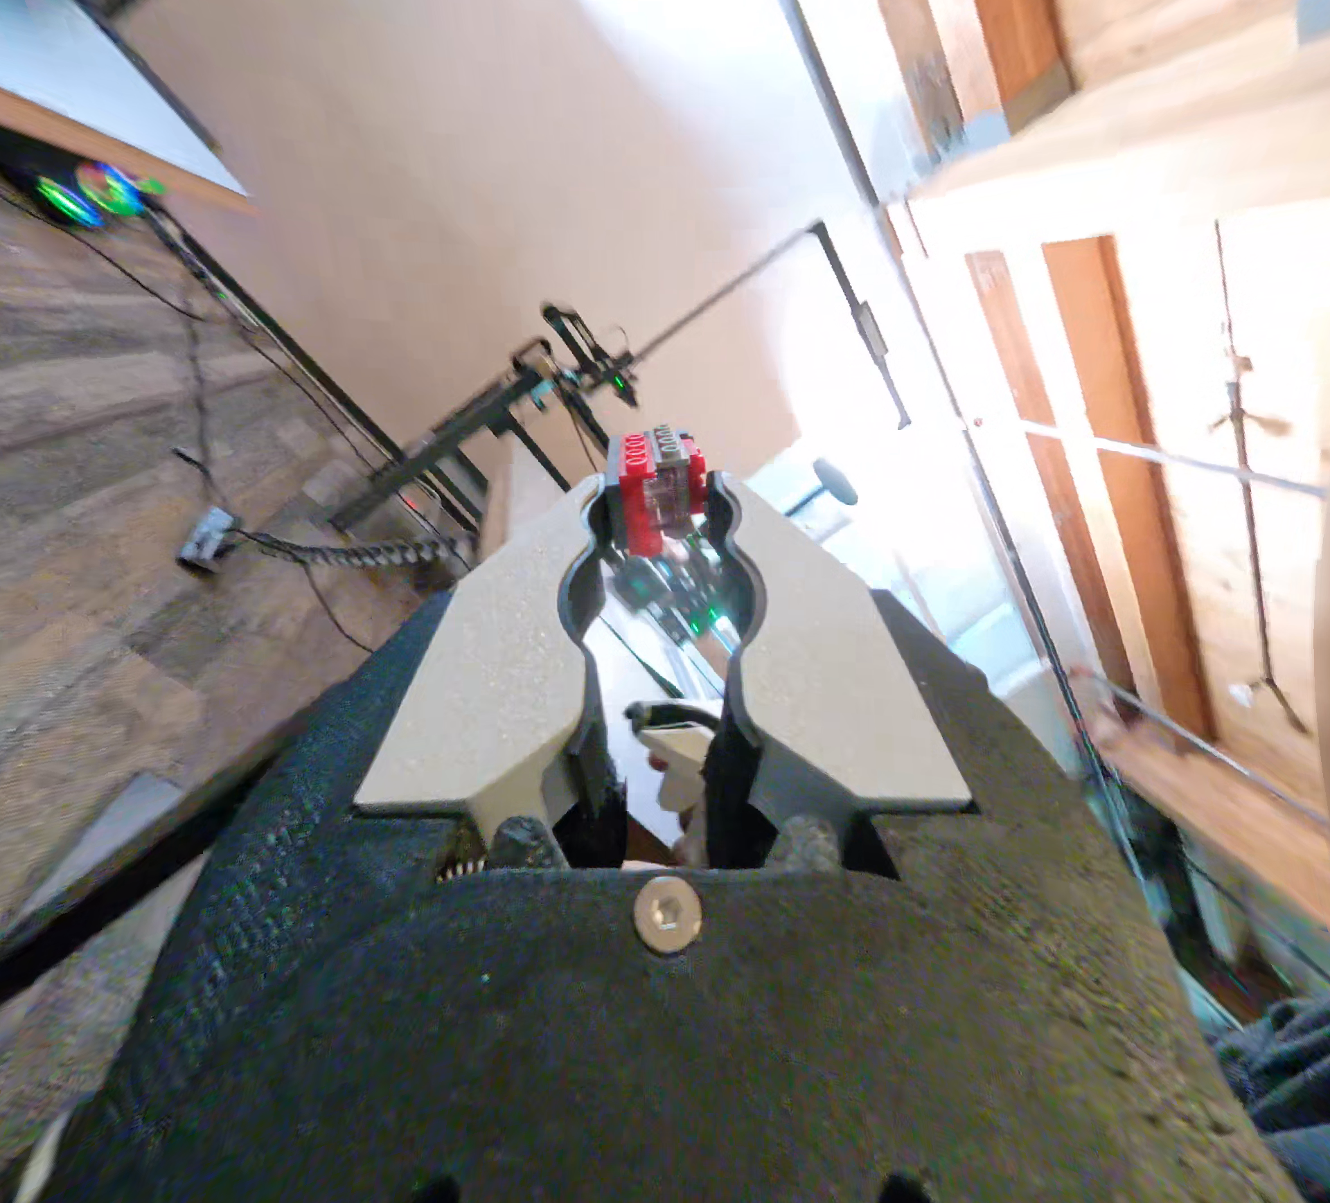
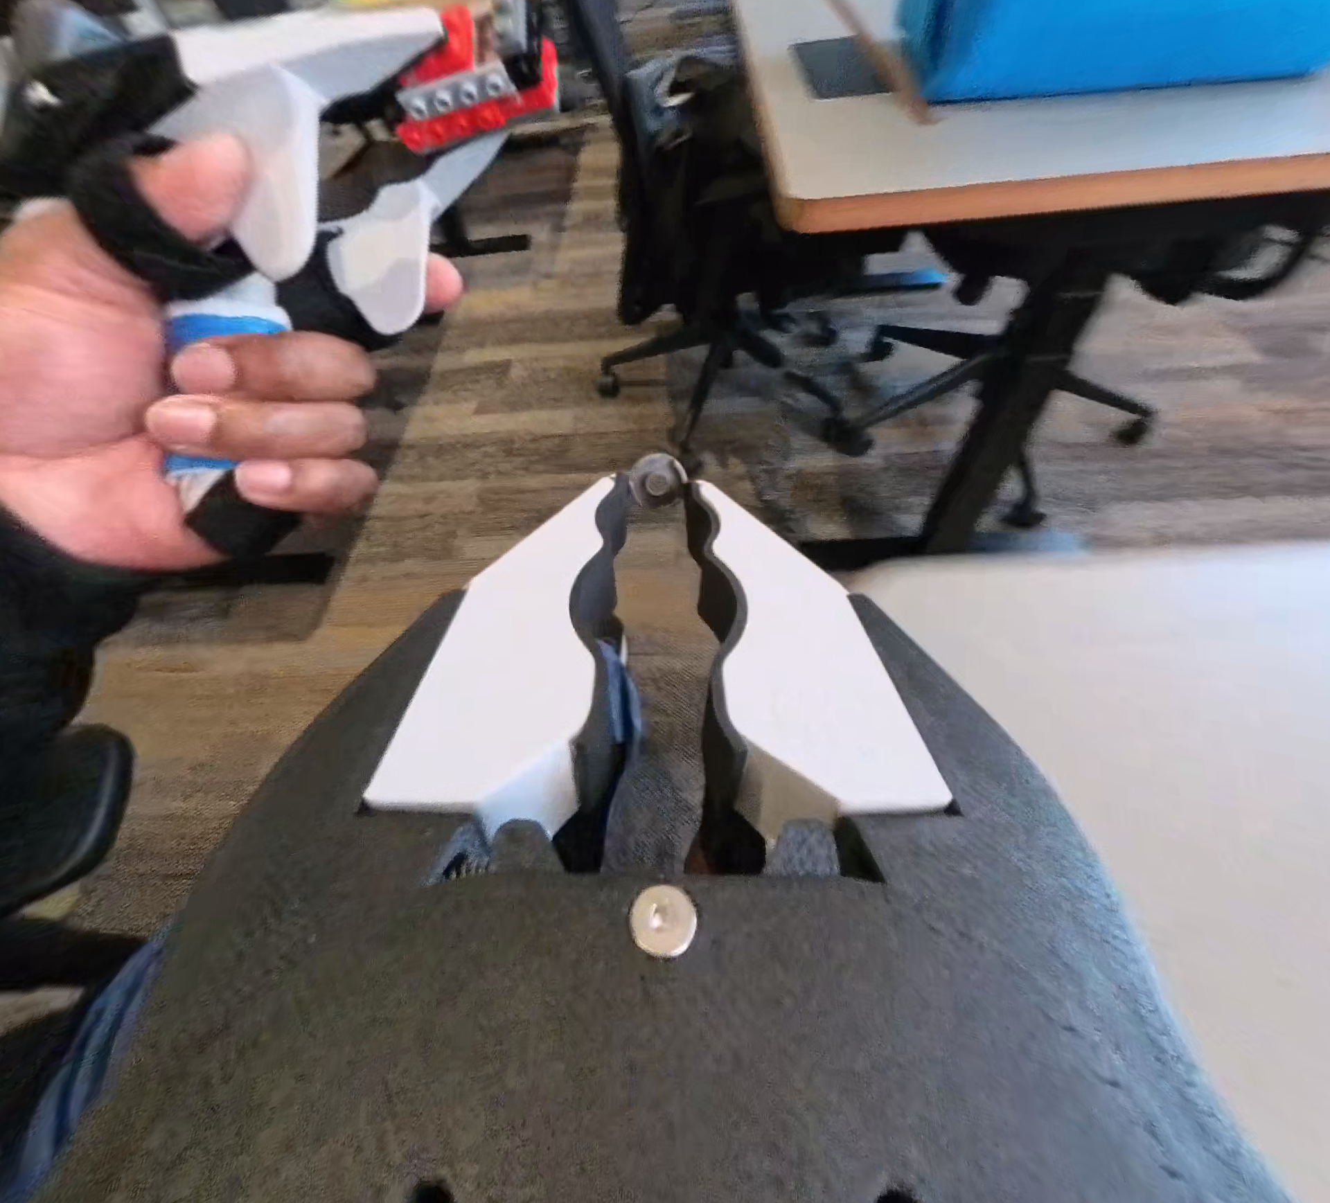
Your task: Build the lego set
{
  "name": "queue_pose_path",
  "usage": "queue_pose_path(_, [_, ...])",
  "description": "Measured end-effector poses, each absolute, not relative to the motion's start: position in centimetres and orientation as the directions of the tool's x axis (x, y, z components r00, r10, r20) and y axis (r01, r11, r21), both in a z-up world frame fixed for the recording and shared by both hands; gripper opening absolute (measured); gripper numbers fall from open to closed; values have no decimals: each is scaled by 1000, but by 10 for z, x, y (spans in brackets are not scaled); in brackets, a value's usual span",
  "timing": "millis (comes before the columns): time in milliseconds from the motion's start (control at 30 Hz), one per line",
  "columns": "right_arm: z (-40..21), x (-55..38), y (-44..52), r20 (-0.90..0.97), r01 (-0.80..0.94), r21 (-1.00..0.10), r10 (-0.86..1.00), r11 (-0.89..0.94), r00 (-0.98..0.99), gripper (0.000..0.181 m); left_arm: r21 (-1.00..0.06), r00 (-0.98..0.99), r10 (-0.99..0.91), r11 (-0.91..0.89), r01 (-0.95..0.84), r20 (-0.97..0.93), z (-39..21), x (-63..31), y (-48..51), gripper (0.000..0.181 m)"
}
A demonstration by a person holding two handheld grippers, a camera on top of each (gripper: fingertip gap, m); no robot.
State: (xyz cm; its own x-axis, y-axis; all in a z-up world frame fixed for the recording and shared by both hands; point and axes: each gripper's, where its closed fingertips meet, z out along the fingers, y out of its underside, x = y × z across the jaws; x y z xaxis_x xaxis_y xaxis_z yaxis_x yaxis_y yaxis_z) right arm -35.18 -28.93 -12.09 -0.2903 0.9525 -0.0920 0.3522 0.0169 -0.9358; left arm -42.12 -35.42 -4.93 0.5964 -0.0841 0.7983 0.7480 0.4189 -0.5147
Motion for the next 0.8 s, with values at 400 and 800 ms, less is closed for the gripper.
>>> queue_pose_path(400, [-140,-24,-6,26,572,-808,961,-142,276,16,-508,439,-276,-277,815,855,-62,-171,-89,26])
queue_pose_path(800, [-159,21,85,8,672,-739,996,-52,87,16,-477,396,-279,-637,606,875,-103,-54,100,26])
